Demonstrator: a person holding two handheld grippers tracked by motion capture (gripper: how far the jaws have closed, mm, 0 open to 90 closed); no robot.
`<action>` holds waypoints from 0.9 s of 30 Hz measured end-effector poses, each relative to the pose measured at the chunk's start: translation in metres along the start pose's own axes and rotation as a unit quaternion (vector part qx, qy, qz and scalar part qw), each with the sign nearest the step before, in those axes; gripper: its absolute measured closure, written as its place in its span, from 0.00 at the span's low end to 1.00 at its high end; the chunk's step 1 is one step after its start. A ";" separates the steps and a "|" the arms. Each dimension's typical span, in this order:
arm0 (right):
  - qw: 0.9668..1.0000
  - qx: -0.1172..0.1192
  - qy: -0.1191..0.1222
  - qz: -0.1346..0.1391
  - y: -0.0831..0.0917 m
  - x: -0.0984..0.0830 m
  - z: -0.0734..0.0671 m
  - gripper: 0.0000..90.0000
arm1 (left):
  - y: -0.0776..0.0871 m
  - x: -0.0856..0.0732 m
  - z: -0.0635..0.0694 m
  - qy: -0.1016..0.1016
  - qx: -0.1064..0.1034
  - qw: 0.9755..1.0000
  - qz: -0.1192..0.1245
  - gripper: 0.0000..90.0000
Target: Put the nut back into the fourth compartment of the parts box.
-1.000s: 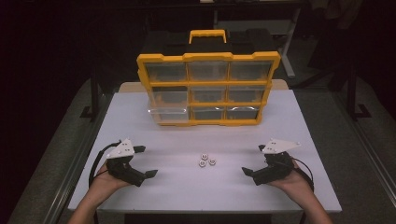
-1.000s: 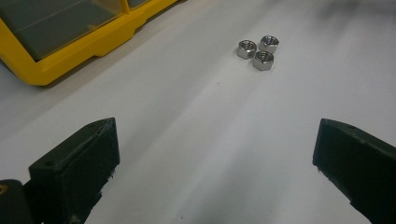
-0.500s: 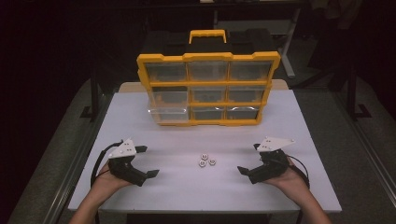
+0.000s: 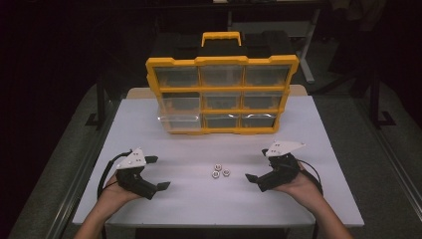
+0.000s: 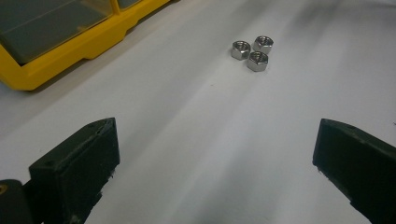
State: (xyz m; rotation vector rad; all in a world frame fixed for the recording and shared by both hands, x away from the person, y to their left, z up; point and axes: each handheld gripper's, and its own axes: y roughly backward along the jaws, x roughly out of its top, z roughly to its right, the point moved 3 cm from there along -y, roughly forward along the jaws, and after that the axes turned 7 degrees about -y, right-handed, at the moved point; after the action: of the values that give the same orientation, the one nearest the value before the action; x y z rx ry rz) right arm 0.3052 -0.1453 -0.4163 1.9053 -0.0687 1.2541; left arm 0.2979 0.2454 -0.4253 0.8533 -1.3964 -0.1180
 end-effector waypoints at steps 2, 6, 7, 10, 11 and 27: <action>1.000 0.002 -0.002 -0.004 -0.002 0.002 -0.001 0.00 | 0.000 0.000 0.000 0.002 0.000 1.000 0.001 0.01; 1.000 0.010 0.002 -0.009 -0.006 0.006 -0.002 0.00 | 0.001 0.000 0.000 0.001 -0.002 1.000 0.001 0.01; 1.000 0.012 0.004 -0.011 -0.007 0.008 -0.003 0.00 | 0.001 0.000 0.000 0.001 -0.002 1.000 0.002 0.01; 1.000 0.012 0.005 -0.012 -0.009 0.010 -0.003 0.00 | 0.001 0.000 0.000 0.003 -0.001 1.000 0.005 0.01; 1.000 0.013 0.006 -0.012 -0.010 0.011 -0.003 0.00 | 0.001 0.000 0.000 0.001 -0.002 1.000 0.003 0.01; 0.999 0.028 0.013 -0.018 -0.026 0.027 -0.006 0.00 | 0.001 0.001 0.001 -0.001 -0.005 1.000 0.004 0.01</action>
State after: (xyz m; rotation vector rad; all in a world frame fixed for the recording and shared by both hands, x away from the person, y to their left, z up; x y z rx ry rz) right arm 0.3257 -0.1141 -0.4099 1.9289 0.0139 1.2695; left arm 0.2971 0.2454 -0.4235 0.8393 -1.4001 -0.1183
